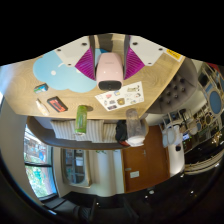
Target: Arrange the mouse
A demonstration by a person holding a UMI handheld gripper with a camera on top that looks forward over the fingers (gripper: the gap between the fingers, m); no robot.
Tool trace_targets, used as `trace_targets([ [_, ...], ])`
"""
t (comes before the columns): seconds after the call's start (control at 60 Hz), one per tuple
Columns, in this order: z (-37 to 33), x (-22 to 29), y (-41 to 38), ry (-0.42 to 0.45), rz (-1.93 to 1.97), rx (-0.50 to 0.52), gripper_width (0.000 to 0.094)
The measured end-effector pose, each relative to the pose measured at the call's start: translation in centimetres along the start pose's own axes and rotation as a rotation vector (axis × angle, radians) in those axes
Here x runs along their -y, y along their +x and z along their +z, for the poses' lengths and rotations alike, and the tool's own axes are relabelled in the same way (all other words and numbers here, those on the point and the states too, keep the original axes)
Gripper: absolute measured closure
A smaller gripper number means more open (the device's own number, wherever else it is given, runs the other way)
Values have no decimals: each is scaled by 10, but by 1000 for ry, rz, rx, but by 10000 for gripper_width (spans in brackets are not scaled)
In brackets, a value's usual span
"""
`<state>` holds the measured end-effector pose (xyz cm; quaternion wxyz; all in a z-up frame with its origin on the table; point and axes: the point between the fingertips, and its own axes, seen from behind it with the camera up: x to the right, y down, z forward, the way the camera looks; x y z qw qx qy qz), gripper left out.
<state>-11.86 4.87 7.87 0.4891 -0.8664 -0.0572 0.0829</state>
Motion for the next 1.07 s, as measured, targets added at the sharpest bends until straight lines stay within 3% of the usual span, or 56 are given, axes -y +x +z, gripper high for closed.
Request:
trace_targets([
  [0.083, -3, 20, 71, 56, 4, -93, 542],
  [0.2, 9, -6, 146, 5, 8, -167, 543],
  [0.467, 36, -59, 163, -96, -12, -114, 520],
  [0.567, 40, -62, 163, -89, -9, -115, 436],
  [0.633, 36, -67, 163, -141, 7, -128, 397],
  [0.733, 21, -67, 164, -212, 28, -179, 189],
  [0.9, -30, -54, 142, -225, 40, -276, 100],
  [1.067, -97, -67, 110, -255, 101, -423, 89],
])
